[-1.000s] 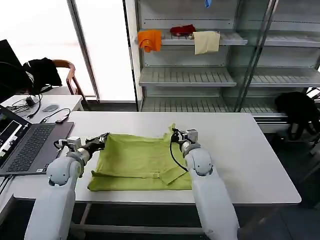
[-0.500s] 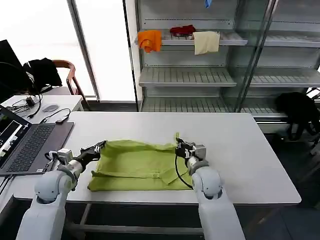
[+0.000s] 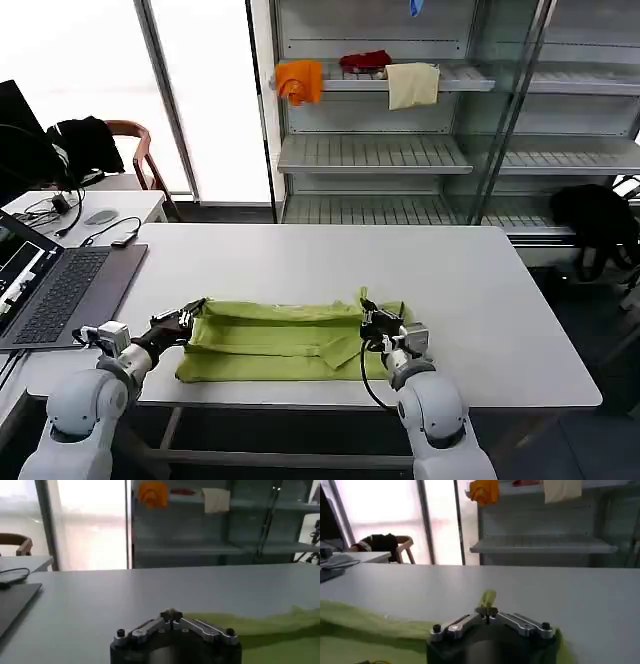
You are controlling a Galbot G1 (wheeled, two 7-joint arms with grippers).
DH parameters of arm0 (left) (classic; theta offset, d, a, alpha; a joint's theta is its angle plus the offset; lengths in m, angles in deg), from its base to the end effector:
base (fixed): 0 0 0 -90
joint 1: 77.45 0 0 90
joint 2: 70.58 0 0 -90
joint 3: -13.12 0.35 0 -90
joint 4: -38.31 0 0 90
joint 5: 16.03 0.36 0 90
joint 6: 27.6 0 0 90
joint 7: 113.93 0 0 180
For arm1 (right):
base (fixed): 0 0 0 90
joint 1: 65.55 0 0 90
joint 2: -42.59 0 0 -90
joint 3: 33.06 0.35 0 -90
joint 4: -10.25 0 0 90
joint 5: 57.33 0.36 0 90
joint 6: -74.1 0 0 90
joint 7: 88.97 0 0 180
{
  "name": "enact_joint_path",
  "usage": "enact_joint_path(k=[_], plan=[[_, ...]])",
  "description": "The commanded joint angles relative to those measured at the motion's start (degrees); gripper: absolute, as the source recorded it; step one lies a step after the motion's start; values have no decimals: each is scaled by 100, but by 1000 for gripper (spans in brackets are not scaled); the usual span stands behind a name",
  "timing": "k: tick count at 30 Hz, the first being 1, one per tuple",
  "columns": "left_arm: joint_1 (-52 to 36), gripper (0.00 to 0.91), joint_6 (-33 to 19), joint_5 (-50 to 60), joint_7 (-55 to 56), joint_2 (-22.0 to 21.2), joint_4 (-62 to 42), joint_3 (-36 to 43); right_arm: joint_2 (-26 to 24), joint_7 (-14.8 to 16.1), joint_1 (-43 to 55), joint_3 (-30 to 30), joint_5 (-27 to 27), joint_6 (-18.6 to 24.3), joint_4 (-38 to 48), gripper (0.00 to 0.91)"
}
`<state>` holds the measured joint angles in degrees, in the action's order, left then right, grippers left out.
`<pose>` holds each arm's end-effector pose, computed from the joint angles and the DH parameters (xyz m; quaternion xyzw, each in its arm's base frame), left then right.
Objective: Fold and organize the clothes.
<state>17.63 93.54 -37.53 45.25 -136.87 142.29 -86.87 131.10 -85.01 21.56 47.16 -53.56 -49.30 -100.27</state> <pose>0.3235 0.1613 -0.2461 -0.1395 -0.9754 0.0095 0.1704 0.3205 0.0514 -0.2417 0.1318 -0.9812 -0.0141 0.1400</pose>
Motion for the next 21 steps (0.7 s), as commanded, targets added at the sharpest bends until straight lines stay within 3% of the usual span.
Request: enact_joint_path(k=[1, 10, 11, 12, 15, 17, 18, 21], plan=[[396, 10, -8, -7, -42, -6, 296, -118, -76, 12, -351, 19, -44, 2, -443, 0], [427, 10, -124, 391, -69, -175, 264, -4, -187, 67, -519, 65, -203, 15, -471, 0], [416, 10, -140, 498, -68, -189, 239, 12, -174, 66, -538, 67, -302, 14, -456, 81], [402, 10, -150, 625, -62, -215, 215, 26, -162, 96, -550, 77, -476, 18, -428, 907], [395, 40, -146, 781, -42, -249, 187, 33, -81, 105, -592, 132, -938, 28, -352, 907], [400, 675, -142, 858, -19, -264, 188, 32, -79, 77, -601, 157, -1154, 33, -330, 907], [406, 907, -157, 908, -20, -270, 189, 24, -90, 64, -606, 163, -1285, 48, -316, 907], [411, 907, -163, 988, -14, -282, 201, 11, -126, 16, -637, 222, -1758, 233, -226, 907]])
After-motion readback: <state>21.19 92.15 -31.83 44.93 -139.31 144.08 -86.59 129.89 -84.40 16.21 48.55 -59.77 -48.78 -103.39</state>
